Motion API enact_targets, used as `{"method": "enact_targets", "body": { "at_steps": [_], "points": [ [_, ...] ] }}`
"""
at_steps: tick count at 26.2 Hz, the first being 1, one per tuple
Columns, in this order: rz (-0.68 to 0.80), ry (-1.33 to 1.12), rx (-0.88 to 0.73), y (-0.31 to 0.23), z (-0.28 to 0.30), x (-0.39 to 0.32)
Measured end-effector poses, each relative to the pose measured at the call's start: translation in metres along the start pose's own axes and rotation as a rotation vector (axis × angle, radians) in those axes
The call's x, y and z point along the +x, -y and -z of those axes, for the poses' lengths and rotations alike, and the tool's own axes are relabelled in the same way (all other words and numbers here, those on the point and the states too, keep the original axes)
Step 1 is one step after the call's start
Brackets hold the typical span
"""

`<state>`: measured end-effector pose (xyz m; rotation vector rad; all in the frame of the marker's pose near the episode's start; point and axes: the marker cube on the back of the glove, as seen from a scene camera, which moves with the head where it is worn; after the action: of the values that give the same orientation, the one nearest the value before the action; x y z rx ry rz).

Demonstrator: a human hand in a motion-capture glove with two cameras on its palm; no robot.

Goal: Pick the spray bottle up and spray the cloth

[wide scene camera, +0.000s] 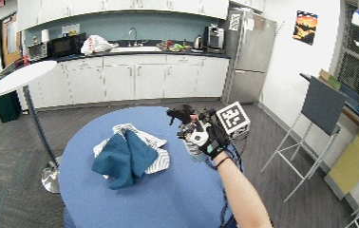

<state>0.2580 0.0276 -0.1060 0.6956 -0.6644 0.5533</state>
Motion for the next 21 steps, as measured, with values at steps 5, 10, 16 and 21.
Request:
{"method": "enact_targets", "body": {
  "at_steps": [5,10,16,21],
  "points": [
    [-0.075,-0.114,-0.157,0.019,-0.011,-0.002],
    [-0.125,-0.219,-0.259,0.031,-0.023,-0.008],
    [-0.17,-0.387,-0.317,0.04,-0.031,-0.01],
    [-0.183,-0.44,-0.332,0.042,-0.035,-0.011]
  ]
}}
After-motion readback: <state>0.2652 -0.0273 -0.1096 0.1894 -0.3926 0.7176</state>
